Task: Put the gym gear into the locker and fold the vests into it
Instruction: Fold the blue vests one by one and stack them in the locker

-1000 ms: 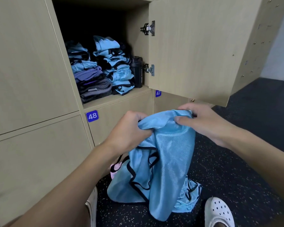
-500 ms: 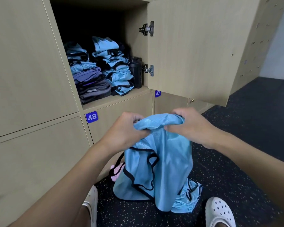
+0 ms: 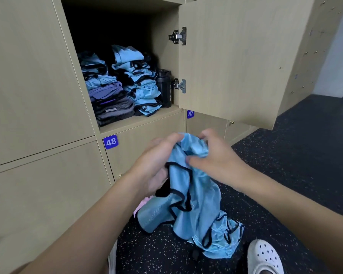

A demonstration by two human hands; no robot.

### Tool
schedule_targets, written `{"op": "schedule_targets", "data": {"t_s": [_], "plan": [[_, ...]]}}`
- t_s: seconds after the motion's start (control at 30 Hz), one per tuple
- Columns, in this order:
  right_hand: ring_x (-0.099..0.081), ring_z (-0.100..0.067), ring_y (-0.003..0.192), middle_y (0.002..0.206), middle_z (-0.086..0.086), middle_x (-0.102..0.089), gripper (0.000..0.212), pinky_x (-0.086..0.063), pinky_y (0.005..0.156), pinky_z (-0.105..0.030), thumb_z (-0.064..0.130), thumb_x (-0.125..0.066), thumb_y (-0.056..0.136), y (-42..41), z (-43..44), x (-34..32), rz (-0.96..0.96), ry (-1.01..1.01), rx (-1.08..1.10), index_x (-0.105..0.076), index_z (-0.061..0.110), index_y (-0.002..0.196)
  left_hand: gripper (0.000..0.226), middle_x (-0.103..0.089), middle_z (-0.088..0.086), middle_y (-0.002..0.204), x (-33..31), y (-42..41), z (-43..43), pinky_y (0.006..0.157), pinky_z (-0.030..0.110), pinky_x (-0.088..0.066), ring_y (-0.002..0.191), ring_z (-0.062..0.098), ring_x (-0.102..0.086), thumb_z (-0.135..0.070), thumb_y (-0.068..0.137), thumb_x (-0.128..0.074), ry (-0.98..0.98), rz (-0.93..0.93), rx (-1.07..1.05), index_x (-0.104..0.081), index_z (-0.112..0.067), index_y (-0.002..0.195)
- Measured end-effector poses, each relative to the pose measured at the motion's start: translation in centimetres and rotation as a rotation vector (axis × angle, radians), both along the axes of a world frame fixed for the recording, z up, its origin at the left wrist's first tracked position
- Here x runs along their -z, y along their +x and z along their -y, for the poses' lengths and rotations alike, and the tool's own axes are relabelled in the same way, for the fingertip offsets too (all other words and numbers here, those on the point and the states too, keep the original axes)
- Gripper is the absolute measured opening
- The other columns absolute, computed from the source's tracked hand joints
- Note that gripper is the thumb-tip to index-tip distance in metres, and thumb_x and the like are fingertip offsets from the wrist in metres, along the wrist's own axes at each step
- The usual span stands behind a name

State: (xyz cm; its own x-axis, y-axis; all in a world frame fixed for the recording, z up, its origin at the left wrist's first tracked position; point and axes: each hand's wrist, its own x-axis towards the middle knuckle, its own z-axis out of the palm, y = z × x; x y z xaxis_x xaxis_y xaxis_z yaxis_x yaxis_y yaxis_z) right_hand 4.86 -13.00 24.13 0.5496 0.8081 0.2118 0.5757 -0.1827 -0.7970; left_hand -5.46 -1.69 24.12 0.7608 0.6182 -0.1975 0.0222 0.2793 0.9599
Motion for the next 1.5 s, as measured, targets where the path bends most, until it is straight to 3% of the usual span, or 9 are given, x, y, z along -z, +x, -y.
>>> {"op": "schedule_targets", "data": {"t_s": [0.07, 0.17, 0.27, 0.57, 0.77, 0.87, 1.0, 1.23, 1.5], "plan": [[-0.066, -0.004, 0.094, 0.110, 0.004, -0.065, 0.069, -0.053, 0.086, -0.019, 0.019, -0.078, 0.081, -0.6, 0.1, 0.3, -0.067, -0.026, -0.150, -0.036, 0.018, 0.136, 0.081, -0.070, 0.019, 0.117, -0.3, -0.3, 0.0, 0.089, 0.053, -0.057, 0.101, 0.034, -0.072, -0.050, 0.071, -0.082, 0.003, 0.026, 0.035, -0.050, -0.009, 0.133], [-0.062, -0.001, 0.112, 0.132, 0.003, -0.061, 0.074, -0.047, 0.104, -0.026, 0.014, -0.069, 0.089, -1.7, 0.6, 0.3, -0.152, -0.057, -0.333, -0.023, 0.026, 0.145, 0.058, -0.070, 0.020, 0.111, 0.2, -0.3, -0.2, 0.078, 0.049, -0.061, 0.088, 0.030, -0.074, -0.031, 0.078, -0.084, 0.091, 0.020, -0.142, -0.049, -0.012, 0.120], [-0.062, 0.005, 0.105, 0.131, 0.009, -0.063, 0.076, -0.045, 0.092, -0.008, 0.006, -0.059, 0.095, -1.5, 1.1, -0.4, -0.139, -0.013, -0.289, -0.014, 0.025, 0.154, 0.041, -0.071, 0.019, 0.106, 0.3, -0.5, -0.5, 0.059, 0.037, -0.062, 0.073, 0.027, -0.072, -0.007, 0.084, -0.076, 0.122, 0.033, -0.300, -0.050, -0.015, 0.115], [-0.066, -0.010, 0.112, 0.132, 0.004, -0.059, 0.114, -0.053, 0.098, -0.034, 0.024, -0.085, 0.063, 0.3, 1.7, -0.4, -0.415, 0.057, -0.330, -0.015, 0.055, 0.148, 0.032, -0.071, 0.017, 0.102, -1.8, -2.3, -3.0, 0.068, 0.036, -0.061, 0.083, 0.028, -0.071, -0.007, 0.088, -0.067, -0.027, 0.169, -0.026, -0.061, -0.002, 0.120], [-0.070, -0.017, 0.103, 0.125, -0.002, -0.064, 0.104, -0.058, 0.086, -0.033, -0.009, -0.078, 0.075, -0.7, 1.3, -0.4, -0.452, 0.124, -0.341, -0.028, 0.051, 0.145, 0.015, -0.070, 0.011, 0.079, -1.4, -2.1, -2.8, 0.058, 0.030, -0.059, 0.065, 0.022, -0.068, -0.015, 0.094, -0.061, -0.207, 0.028, -0.015, -0.065, -0.002, 0.102], [-0.070, -0.018, 0.102, 0.122, -0.006, -0.065, 0.101, -0.059, 0.085, -0.032, -0.007, -0.078, 0.076, -0.8, 1.2, -0.2, -0.435, 0.194, -0.260, -0.029, 0.050, 0.144, 0.045, -0.068, 0.007, 0.104, -0.2, -1.8, -2.5, 0.070, 0.035, -0.058, 0.082, 0.020, -0.068, -0.024, 0.093, -0.066, 0.108, -0.007, -0.183, -0.049, -0.020, 0.134], [-0.072, -0.017, 0.095, 0.116, -0.005, -0.068, 0.098, -0.060, 0.075, -0.029, -0.007, -0.076, 0.078, -0.5, 1.0, -0.5, -0.493, 0.272, -0.201, -0.027, 0.044, 0.145, 0.047, -0.065, -0.019, 0.122, -0.9, -2.9, -0.8, 0.097, 0.028, -0.051, 0.113, 0.002, -0.062, -0.060, 0.083, -0.066, 0.645, 0.035, 0.056, -0.056, -0.045, 0.127], [-0.073, -0.010, 0.090, 0.108, 0.001, -0.068, 0.091, -0.058, 0.071, -0.024, -0.003, -0.077, 0.078, -0.2, 1.1, -0.8, -0.508, 0.322, -0.166, -0.032, 0.040, 0.144, 0.062, -0.075, -0.006, 0.101, -0.6, -2.8, 0.7, 0.074, 0.014, -0.053, 0.090, 0.002, -0.070, -0.003, 0.074, -0.084, 0.666, 0.098, 0.144, -0.057, -0.019, 0.127], [-0.064, -0.003, 0.100, 0.116, 0.009, -0.059, 0.061, -0.054, 0.091, -0.030, 0.025, -0.084, 0.075, 0.0, 1.1, -0.9, -0.192, 0.264, -0.114, -0.054, 0.038, 0.126, 0.050, -0.075, 0.008, 0.102, -1.0, -2.6, 0.5, 0.076, 0.027, -0.060, 0.090, 0.017, -0.073, 0.003, 0.072, -0.084, 0.608, 0.133, 0.012, -0.065, -0.013, 0.115]]}}
